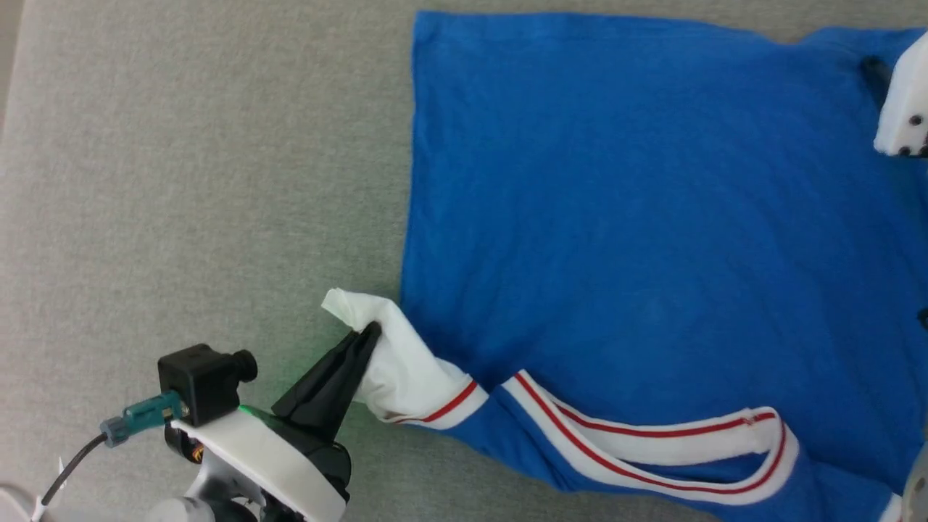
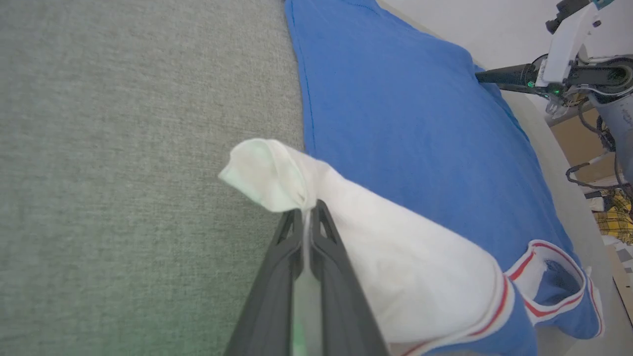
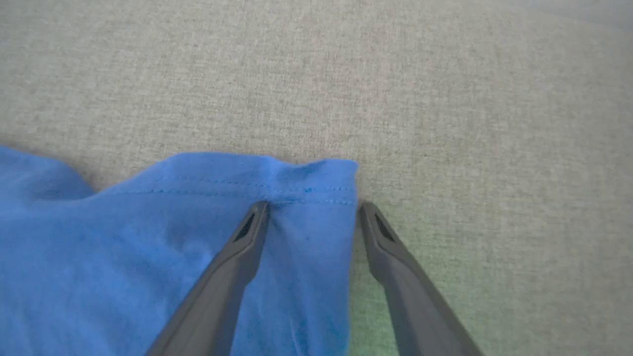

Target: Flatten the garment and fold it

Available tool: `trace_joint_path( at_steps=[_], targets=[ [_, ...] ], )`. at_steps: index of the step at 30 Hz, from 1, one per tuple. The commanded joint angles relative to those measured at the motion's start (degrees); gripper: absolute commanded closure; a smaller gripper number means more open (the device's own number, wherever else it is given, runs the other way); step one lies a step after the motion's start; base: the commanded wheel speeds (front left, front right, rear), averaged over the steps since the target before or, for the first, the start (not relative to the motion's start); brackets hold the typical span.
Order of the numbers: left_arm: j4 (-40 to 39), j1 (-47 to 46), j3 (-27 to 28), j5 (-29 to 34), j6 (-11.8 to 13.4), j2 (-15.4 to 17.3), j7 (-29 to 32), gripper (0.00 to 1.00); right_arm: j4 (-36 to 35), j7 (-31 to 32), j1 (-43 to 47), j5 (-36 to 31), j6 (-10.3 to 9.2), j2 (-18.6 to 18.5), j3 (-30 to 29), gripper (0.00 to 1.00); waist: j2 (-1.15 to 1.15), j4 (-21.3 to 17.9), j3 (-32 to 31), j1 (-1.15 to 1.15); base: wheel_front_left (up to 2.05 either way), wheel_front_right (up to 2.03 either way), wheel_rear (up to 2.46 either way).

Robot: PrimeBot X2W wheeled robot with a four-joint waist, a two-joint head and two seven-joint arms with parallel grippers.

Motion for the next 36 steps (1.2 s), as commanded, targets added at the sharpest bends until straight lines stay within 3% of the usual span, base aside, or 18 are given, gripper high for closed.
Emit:
trace_joint_path(
  at_steps=[1,3,19,26,32,36],
  targets=[
    [0.3,-0.9,-0.1,0.6,-0.4,-0.2,-0.3,1.0,1.4,1.2,0.2,-0.6,0.0,0.7,-0.5,0.59,-0.01,2.2,2.1,0.0,0.0,0.0,0.0],
    [0.7,-1.0,0.0,0.5,-0.4,-0.3,-0.5,1.0,1.7,2.0,0.2,-1.3,0.0,1.2,-1.3,1.0,-0.01,2.0,2.0,0.0,0.0,0.0,0.0],
    [0.3,2.7,1.8,0.5,2.3,1.3,-0.6,1.0,-5.7,-5.4,3.5,1.9,0.0,0.5,-0.1,1.0,-0.01,-6.0,-8.6,0.0,0.0,0.0,0.0],
    [-0.8,6.9,2.8,-0.2,4.4,2.1,-0.5,1.0,-18.5,-6.7,16.6,7.1,0.0,0.2,-4.6,1.0,-0.01,-10.2,-14.2,0.0,0.0,0.0,0.0],
    [-1.1,10.4,3.5,-0.6,5.7,2.6,-0.7,1.0,-30.8,-7.0,32.6,10.4,0.0,4.8,-14.3,1.0,-0.01,-13.0,-17.2,0.0,0.0,0.0,0.0],
    [-1.3,11.6,3.6,-0.9,6.1,2.7,-0.6,1.0,-34.9,-7.3,40.5,12.2,0.0,7.6,-19.0,1.0,-0.01,-13.6,-18.0,0.0,0.0,0.0,0.0]
  ],
)
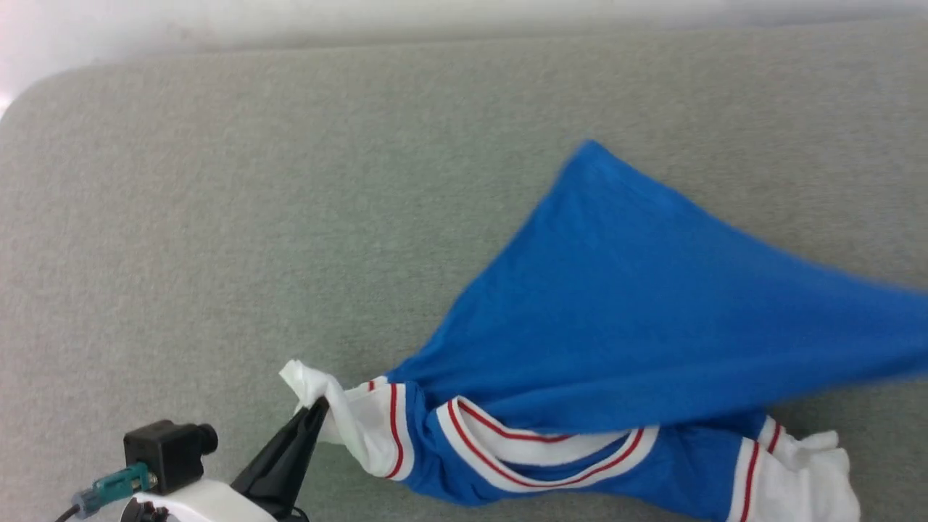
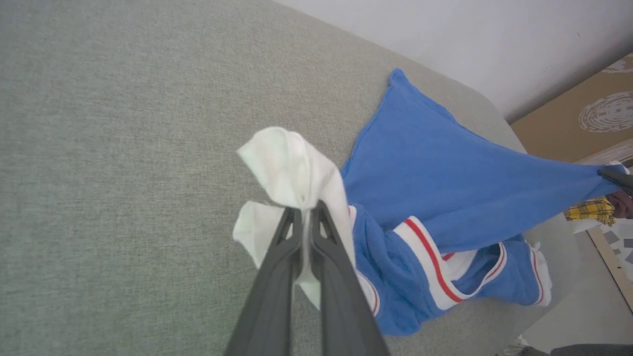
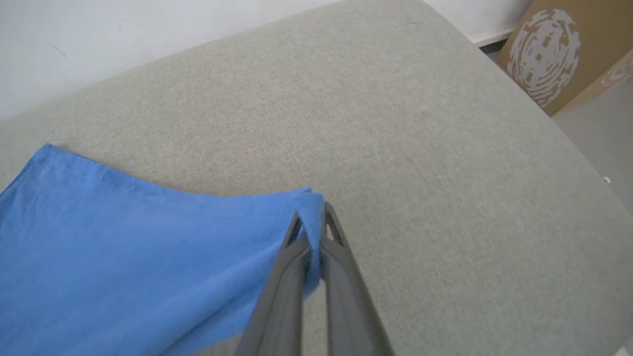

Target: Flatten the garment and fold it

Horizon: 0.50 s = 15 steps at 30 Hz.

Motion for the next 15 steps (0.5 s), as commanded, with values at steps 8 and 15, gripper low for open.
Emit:
trace_joint_path(
  at_steps=[8,15],
  targets=[
    [0.2,1.6,-0.1,-0.2,1.0,0.7,0.5,1.0,5.3,-6.6,11.6,4.6,-0.04,1.0,-1.4,1.0,0.0,-2.3,-3.2,0.01,0.0,0.0,0.0],
    [1.9,1.0,-0.9,-1.1,0.6,0.3,1.4,1.0,19.6,-16.0,9.0,3.6,-0.04,1.0,5.5,1.0,0.0,-3.1,-4.1,0.01,0.0,0.0,0.0]
  ],
)
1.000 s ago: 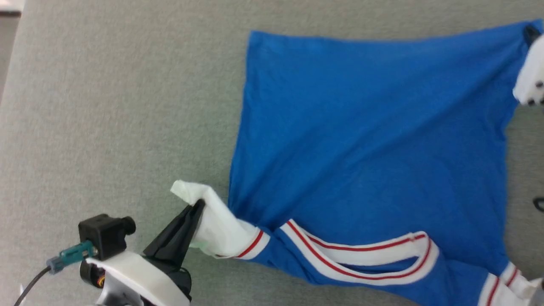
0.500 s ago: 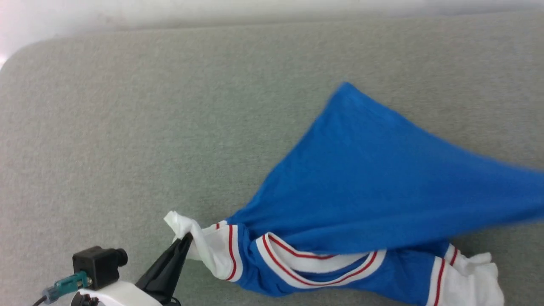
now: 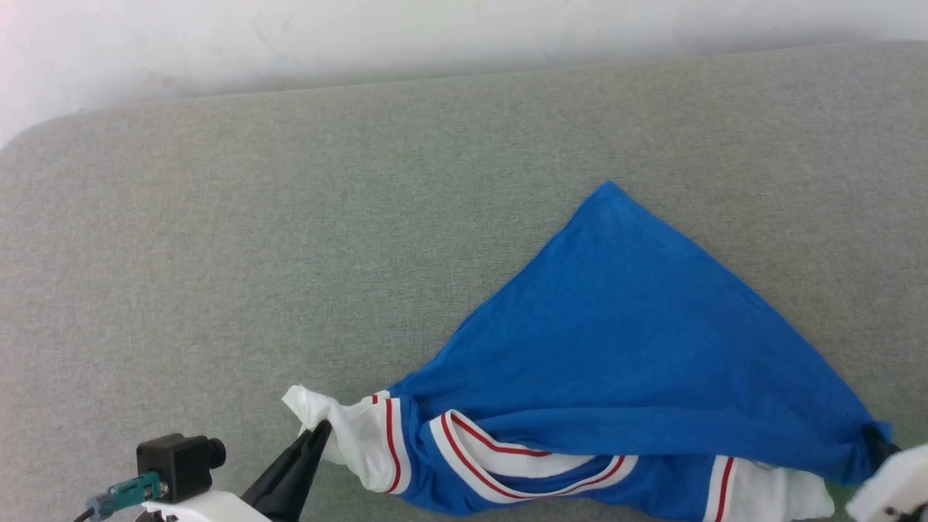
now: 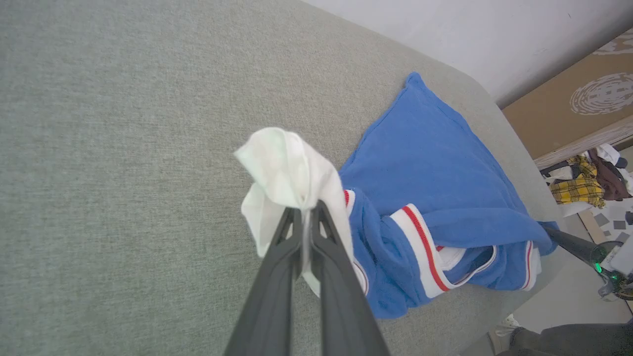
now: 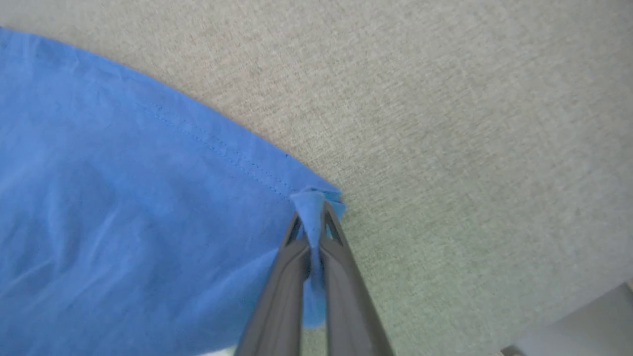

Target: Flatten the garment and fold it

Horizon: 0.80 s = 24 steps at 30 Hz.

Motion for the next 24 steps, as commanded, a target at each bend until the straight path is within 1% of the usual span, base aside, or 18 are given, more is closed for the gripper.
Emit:
trace_joint_path(
  at_steps=[1,2,3,5,6,7,9,11,15,16,18,19,20,21,22,24],
  targets=[
    [0.1,-0.4,-0.1,-0.2,-0.1,-0.1,0.1,1.0,0.8,-0.9,-1.3,-0.4,-0.04,0.0,0.3,1.0,-0.01,-0.4,-0.2,0.0,0.0,0.0,0.0],
    [0.2,-0.6,-0.2,-0.2,-0.1,-0.1,0.2,1.0,2.5,-2.0,-2.0,-1.1,-0.04,0.0,1.0,0.93,-0.01,-0.6,-0.3,0.0,0.0,0.0,0.0],
    [0.4,-0.9,-0.3,-0.3,-0.2,-0.2,0.2,1.0,4.1,-3.0,-2.6,-1.7,-0.04,0.0,1.5,0.74,-0.01,-0.7,-0.4,0.0,0.0,0.0,0.0],
    [0.6,-1.4,-0.7,-0.1,-0.4,-0.2,0.4,1.0,6.0,-4.1,-3.5,-2.1,-0.04,0.0,2.2,0.46,-0.01,-0.7,-0.6,0.0,0.0,0.0,0.0],
    [0.7,-1.6,-0.8,0.0,-0.4,-0.3,0.4,1.0,6.0,-4.3,-3.8,-2.2,-0.04,0.0,2.3,0.04,-0.01,-0.7,-0.8,0.0,0.0,0.0,0.0],
    [0.8,-1.8,-0.9,0.1,-0.4,-0.4,0.3,1.0,5.4,-4.4,-3.7,-2.3,-0.04,0.0,2.2,0.0,-0.01,-0.6,-0.9,0.0,0.0,0.0,0.0],
    [0.8,-1.9,-1.3,0.5,-0.3,-0.5,0.3,1.0,1.6,-3.4,-3.0,-3.0,-0.04,0.0,2.2,0.0,-0.01,-0.4,-1.1,0.0,0.0,0.0,0.0],
    [0.6,-2.0,-1.7,0.8,-0.3,-0.7,0.2,1.0,-5.5,-1.0,-2.0,-2.7,-0.04,0.0,1.9,0.0,-0.01,0.2,-1.1,0.0,0.0,0.0,0.0],
    [-0.2,-2.5,-2.2,1.4,-0.3,-0.9,0.0,1.0,-21.9,6.8,-2.6,-1.8,-0.04,0.0,1.9,0.0,-0.01,1.3,-0.1,0.0,0.0,0.0,0.0],
    [-0.5,-2.8,-2.4,1.6,-0.4,-0.9,-0.1,1.0,-25.4,8.6,-3.6,-2.1,-0.04,-0.4,2.3,0.0,-0.01,1.8,0.3,0.0,0.0,0.0,0.0],
    [-0.8,-3.5,-2.7,1.9,-0.6,-1.1,-0.2,1.0,-29.9,12.2,-6.5,-2.4,-0.04,-1.6,4.2,0.0,-0.01,2.8,1.2,0.0,0.0,0.0,0.0],
    [-1.0,-3.9,-2.9,2.1,-0.7,-1.2,-0.3,1.0,-31.1,13.6,-8.4,-2.8,-0.04,-2.5,5.4,0.0,-0.01,3.3,1.7,0.0,0.0,0.0,0.0],
    [-1.1,-4.4,-3.0,2.2,-0.9,-1.4,-0.3,1.0,-31.6,15.0,-10.4,-3.8,-0.04,-4.2,7.3,0.0,-0.01,3.9,2.3,0.0,0.0,0.0,0.0],
    [-1.2,-4.8,-3.1,2.3,-0.9,-1.5,-0.4,1.0,-31.3,16.1,-12.6,-4.3,-0.04,-5.4,9.3,0.0,-0.01,4.4,2.8,0.0,0.0,0.0,0.0],
    [-1.2,-5.1,-3.2,2.4,-1.0,-1.7,-0.5,1.0,-30.4,16.8,-15.2,-4.7,-0.04,-6.1,10.7,0.0,-0.01,4.9,3.4,0.0,0.0,0.0,0.0],
    [-1.4,-6.0,-3.5,2.7,-1.1,-2.1,-0.8,1.0,-27.5,18.0,-19.8,-7.4,-0.04,-9.5,15.5,0.0,-0.01,6.3,4.9,0.0,0.0,0.0,0.0]
  ],
)
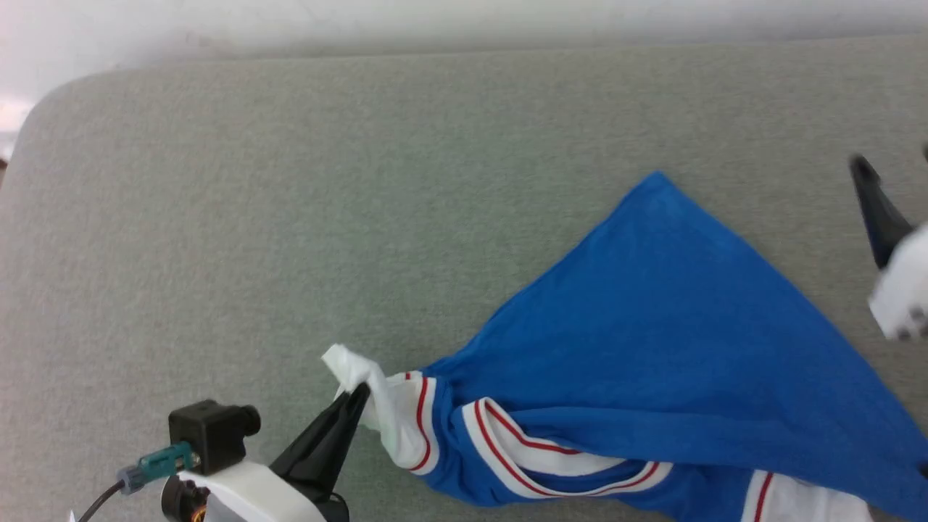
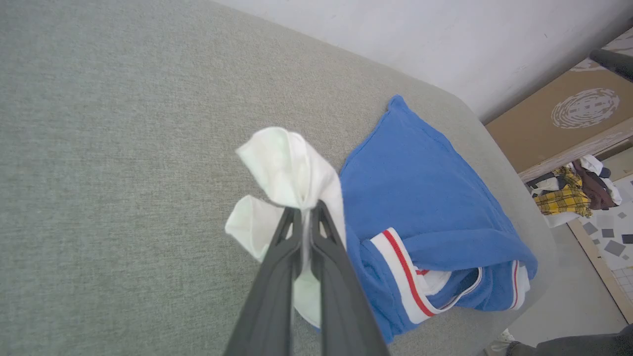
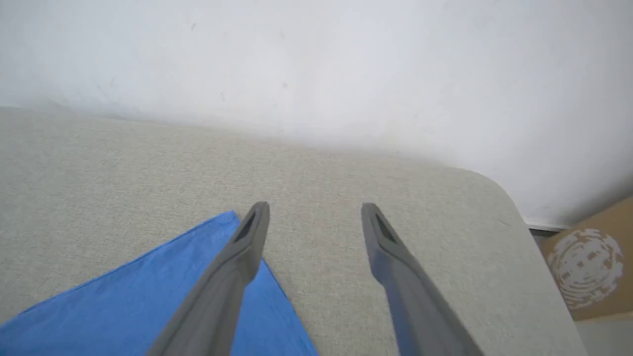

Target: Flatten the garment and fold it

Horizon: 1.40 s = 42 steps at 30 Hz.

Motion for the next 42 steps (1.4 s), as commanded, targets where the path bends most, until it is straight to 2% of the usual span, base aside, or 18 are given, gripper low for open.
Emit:
trace_joint_path(
  at_steps=[1,7,12,17,21,24,28,32,37,42],
  targets=[
    [-0.2,-1.3,-0.3,0.9,-0.5,-0.4,-0.4,1.0,2.1,0.5,-2.5,-0.1,-0.05,0.4,1.1,0.0,0.0,2.8,2.9,-0.01,0.0,0.0,0.0],
    [0.4,-4.1,-1.8,1.4,-1.9,-1.5,-0.4,1.0,18.8,2.6,-15.8,-2.9,-0.05,0.6,7.7,0.0,0.0,6.5,7.0,-0.01,0.0,0.0,0.0],
    [1.7,-6.6,-2.8,1.5,-3.0,-2.4,-0.6,1.0,30.0,3.5,-20.2,-5.1,-0.05,1.2,9.1,0.0,0.0,9.0,9.5,-0.01,0.0,0.0,0.0],
    [2.8,-8.3,-3.0,1.5,-3.8,-2.7,-0.9,1.0,35.9,6.6,-19.5,-6.2,-0.05,1.2,8.8,0.0,0.0,10.2,11.3,-0.01,0.0,0.0,0.0],
    [3.6,-9.0,-2.8,1.4,-4.1,-2.7,-1.3,1.0,37.0,10.3,-18.5,-5.9,-0.05,0.7,8.5,0.0,0.0,10.3,12.0,-0.01,0.0,0.0,0.0],
    [4.1,-9.6,-2.7,1.3,-4.3,-2.8,-1.5,1.0,36.4,11.6,-18.1,-6.1,-0.05,0.7,7.9,1.0,0.0,10.0,12.3,-0.01,0.0,0.0,0.0],
    [4.7,-10.4,-2.2,0.8,-4.8,-3.1,-2.4,1.0,35.5,10.9,-18.2,-6.2,-0.05,1.2,7.8,1.0,0.0,9.2,12.1,-0.01,0.0,0.0,0.0],
    [5.0,-11.6,-0.9,0.6,-5.4,-3.4,-4.5,1.0,34.3,5.7,-19.2,-6.1,-0.05,2.2,7.1,1.0,0.0,8.1,10.8,-0.01,0.0,0.0,0.0],
    [6.4,-15.4,2.9,4.2,-3.3,-3.5,-9.8,1.0,33.7,-3.2,-20.4,-5.7,-0.05,4.3,5.4,1.0,0.0,6.5,7.2,-0.01,0.0,0.0,0.0],
    [7.8,-19.4,3.7,7.1,-2.3,-2.7,-10.6,1.0,33.2,-10.0,-21.4,-5.4,-0.05,6.0,3.6,1.0,0.0,4.8,3.0,-0.01,0.0,0.0,0.0]
  ],
)
